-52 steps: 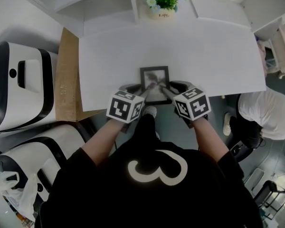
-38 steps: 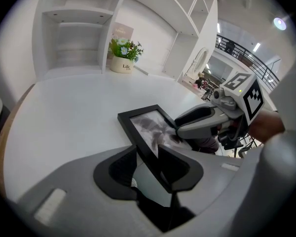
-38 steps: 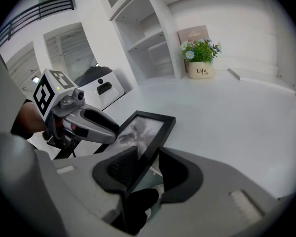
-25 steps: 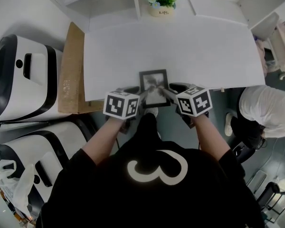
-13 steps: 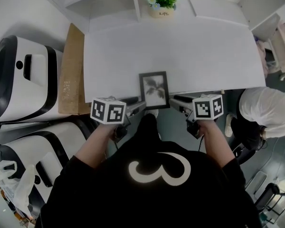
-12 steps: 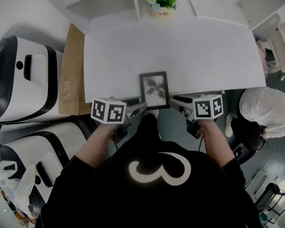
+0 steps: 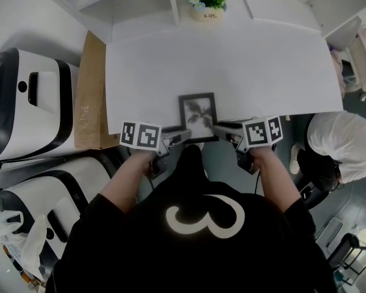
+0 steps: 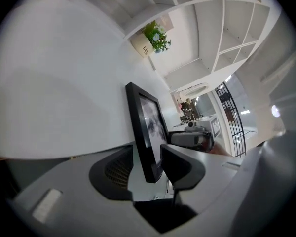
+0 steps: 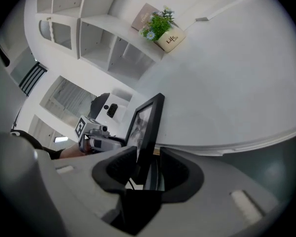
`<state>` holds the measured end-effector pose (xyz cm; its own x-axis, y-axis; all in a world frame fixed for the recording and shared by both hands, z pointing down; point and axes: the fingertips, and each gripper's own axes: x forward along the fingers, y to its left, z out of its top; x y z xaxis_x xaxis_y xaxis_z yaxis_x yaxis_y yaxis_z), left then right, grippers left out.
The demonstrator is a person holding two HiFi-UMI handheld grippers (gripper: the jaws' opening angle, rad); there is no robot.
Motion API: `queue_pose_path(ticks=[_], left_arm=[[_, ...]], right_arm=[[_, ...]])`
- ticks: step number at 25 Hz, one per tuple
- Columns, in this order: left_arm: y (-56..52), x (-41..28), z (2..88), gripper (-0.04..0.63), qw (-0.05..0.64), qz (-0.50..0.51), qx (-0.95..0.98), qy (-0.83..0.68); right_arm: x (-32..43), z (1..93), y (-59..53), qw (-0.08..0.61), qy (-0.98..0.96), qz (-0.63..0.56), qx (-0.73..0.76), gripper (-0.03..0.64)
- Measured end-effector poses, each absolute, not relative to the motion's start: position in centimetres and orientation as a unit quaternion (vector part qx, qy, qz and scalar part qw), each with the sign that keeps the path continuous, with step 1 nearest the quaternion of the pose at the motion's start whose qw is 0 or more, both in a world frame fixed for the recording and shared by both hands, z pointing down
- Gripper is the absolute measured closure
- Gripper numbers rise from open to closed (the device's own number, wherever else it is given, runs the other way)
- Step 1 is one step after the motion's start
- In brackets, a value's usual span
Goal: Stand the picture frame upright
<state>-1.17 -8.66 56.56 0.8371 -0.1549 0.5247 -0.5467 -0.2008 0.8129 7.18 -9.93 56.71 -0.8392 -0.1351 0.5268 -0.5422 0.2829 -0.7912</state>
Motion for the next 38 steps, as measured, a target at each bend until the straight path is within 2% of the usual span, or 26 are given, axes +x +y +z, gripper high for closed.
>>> queue_pose_path(ticks=[2,5,11,18,38], left_arm=[[-8.7,-1.1,56.7,0.428,0.59,0.167,0.756,-0.228],[-8.8,-1.1,56.8,0.488,0.589,0.173,0.756,-0.227],[-8.6,-1.2,56.8,0.495,0.585,0.185,0.758,-0.221],[-9.0,-1.0,54.6,0.499,0.53,0.199,0.794,-0.221],[-24.0,-2.2,41.9,0.503,0.19,0.178,0.917,-0.301]], right_arm=[[6.9,56.7,-10.0,0.178,-0.778,0.565,0.209,0.473],[6.5,56.7,-10.0,0.184,-0.781,0.562,0.199,0.509],[6.5,56.8,-9.8,0.201,-0.788,0.547,0.2,0.515],[6.6,55.0,-10.0,0.202,-0.815,0.503,0.203,0.517],[5.6,41.6,-24.8,0.181,-0.932,0.133,0.286,0.522]])
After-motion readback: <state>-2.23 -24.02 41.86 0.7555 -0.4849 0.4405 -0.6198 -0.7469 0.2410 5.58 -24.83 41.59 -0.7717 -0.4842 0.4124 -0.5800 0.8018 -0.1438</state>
